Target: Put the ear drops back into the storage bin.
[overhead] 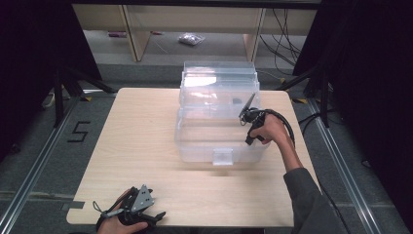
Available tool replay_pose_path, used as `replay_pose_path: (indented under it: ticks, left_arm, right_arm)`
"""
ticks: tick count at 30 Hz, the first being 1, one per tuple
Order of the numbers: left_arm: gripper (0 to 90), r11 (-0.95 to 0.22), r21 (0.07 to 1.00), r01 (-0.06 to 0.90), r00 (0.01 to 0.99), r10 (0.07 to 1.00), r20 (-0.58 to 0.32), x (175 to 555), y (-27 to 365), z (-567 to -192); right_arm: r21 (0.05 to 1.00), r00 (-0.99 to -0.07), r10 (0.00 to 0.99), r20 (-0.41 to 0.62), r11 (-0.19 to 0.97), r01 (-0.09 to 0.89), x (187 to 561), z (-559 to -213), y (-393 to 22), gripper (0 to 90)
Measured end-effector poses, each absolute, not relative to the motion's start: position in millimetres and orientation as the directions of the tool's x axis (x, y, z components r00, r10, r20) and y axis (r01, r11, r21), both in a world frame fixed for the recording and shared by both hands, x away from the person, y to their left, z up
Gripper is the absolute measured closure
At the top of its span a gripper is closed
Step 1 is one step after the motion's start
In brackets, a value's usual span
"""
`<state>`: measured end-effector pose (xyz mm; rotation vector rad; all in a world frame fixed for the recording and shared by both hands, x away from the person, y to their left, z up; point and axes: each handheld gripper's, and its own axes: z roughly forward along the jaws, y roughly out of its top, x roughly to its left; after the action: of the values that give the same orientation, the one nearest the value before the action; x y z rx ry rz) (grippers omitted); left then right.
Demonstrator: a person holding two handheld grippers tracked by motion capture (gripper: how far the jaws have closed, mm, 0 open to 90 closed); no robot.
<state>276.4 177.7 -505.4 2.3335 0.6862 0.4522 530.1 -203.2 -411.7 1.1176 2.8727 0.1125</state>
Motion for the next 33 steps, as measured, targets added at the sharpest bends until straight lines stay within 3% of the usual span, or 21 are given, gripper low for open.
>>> replay_pose_path:
  ticks: [15,22,26,33]
  left_arm:
    - [15.6,-0.673,0.654,0.345,0.815,0.56,0.147,277,179,-504]
    - [15.6,-0.674,0.654,0.345,0.817,0.558,0.145,277,179,-504]
    - [15.6,-0.672,0.655,0.347,0.815,0.561,0.143,277,179,-504]
    - [15.6,-0.671,0.656,0.345,0.815,0.561,0.145,277,179,-504]
  right_arm:
    - [0.072,-0.708,0.706,0.016,0.706,0.705,531,-428,-201,60.2]
    - [0.075,-0.742,0.67,-0.01,0.741,0.668,536,-432,-202,60.2]
    - [0.063,-0.71,0.703,0.017,0.708,0.703,535,-434,-200,60.1]
    - [0.034,-0.705,0.708,-0.023,0.706,0.708,535,-435,-199,59.9]
